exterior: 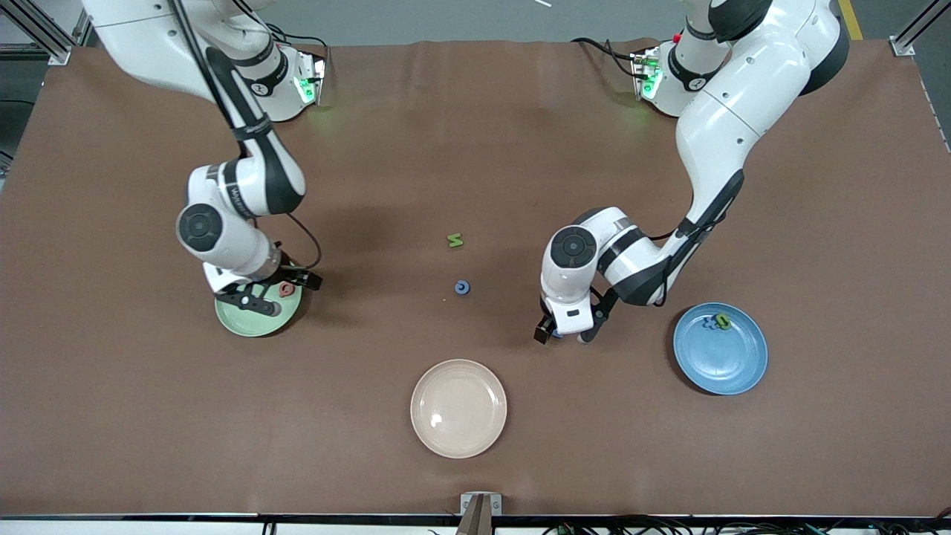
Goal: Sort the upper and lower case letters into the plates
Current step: 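Place the a on the green plate while the left gripper grasps the m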
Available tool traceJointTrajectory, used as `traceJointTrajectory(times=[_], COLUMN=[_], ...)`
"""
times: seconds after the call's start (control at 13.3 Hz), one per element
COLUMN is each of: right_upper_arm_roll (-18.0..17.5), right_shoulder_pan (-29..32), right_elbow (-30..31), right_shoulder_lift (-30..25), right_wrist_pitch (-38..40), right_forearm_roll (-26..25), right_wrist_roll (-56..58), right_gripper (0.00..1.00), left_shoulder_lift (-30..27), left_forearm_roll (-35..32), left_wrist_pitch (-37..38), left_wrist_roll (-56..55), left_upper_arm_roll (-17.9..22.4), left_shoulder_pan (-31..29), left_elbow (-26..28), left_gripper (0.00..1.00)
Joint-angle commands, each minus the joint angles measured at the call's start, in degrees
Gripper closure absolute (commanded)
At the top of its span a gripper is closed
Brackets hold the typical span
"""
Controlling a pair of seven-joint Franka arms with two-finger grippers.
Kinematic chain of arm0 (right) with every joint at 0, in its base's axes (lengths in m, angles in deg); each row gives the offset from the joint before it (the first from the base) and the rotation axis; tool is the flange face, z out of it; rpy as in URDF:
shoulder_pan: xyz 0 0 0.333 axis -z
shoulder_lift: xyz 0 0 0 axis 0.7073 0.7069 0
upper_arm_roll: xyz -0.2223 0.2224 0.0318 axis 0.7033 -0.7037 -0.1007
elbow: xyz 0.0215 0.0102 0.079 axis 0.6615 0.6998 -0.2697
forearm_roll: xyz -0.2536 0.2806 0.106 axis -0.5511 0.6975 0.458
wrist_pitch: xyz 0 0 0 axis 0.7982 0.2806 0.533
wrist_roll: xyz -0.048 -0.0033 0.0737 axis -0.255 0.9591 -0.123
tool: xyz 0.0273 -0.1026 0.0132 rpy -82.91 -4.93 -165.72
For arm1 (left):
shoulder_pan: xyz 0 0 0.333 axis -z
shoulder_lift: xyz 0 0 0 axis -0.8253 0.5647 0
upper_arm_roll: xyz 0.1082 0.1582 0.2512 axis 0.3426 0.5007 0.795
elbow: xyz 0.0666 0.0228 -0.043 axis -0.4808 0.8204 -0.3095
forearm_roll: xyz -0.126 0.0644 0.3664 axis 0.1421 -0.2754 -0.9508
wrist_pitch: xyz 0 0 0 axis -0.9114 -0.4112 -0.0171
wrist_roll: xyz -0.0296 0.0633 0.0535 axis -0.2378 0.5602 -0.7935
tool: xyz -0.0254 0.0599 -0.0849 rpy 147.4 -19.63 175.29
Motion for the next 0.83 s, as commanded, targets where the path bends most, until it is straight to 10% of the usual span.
traceJointTrajectory(times=[0.0,0.75], right_upper_arm_roll=[0.3,0.5], right_shoulder_pan=[-8.1,-23.2], right_elbow=[-3.4,-29.9], right_shoulder_lift=[-0.1,23.0], right_wrist_pitch=[0.8,0.9], right_forearm_roll=[1.6,0.5], right_wrist_roll=[-13.2,-50.5], right_gripper=[0.00,0.00], left_shoulder_lift=[0.3,1.5], left_forearm_roll=[0.9,2.7], left_wrist_pitch=[0.4,0.0], left_wrist_roll=[-2.0,-5.5], left_upper_arm_roll=[0.4,0.5], left_shoulder_pan=[0.1,0.2], left_elbow=[-0.8,-2.5], left_gripper=[0.01,0.01])
